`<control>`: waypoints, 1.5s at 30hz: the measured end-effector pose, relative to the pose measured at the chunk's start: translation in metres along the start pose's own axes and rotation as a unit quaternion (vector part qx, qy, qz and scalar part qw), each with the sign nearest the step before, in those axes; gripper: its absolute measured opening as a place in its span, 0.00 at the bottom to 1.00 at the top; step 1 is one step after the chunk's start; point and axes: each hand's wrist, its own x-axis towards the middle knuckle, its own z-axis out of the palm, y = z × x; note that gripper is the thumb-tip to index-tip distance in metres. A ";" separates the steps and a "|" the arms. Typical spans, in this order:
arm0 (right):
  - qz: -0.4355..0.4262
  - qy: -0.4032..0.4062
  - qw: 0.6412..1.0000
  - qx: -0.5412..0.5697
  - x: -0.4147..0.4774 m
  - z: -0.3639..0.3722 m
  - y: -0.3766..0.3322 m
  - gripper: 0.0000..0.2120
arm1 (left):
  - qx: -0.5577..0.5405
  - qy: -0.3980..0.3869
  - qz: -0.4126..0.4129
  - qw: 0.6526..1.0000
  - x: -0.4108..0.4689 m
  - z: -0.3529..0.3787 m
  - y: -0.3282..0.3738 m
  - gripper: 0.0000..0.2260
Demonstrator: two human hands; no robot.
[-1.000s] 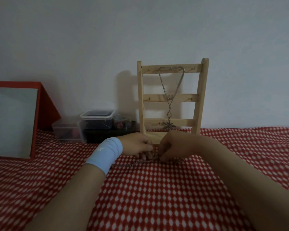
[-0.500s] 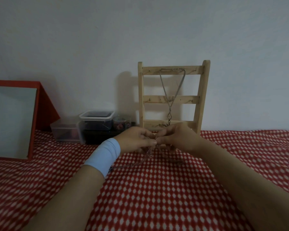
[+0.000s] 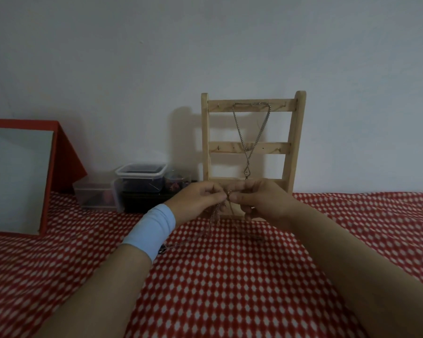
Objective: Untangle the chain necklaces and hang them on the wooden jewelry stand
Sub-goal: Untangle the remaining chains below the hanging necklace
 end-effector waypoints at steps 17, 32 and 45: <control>0.009 0.004 0.997 0.072 0.000 0.002 0.000 0.05 | -0.029 0.050 0.004 0.998 0.000 0.001 0.010 0.08; -0.010 -0.001 0.999 -0.035 0.001 0.001 -0.005 0.09 | 0.005 0.006 -0.033 0.999 0.002 -0.004 0.009 0.04; -0.021 0.015 0.984 -0.176 0.000 0.006 -0.007 0.10 | 0.214 0.053 0.034 0.975 0.003 0.004 0.017 0.12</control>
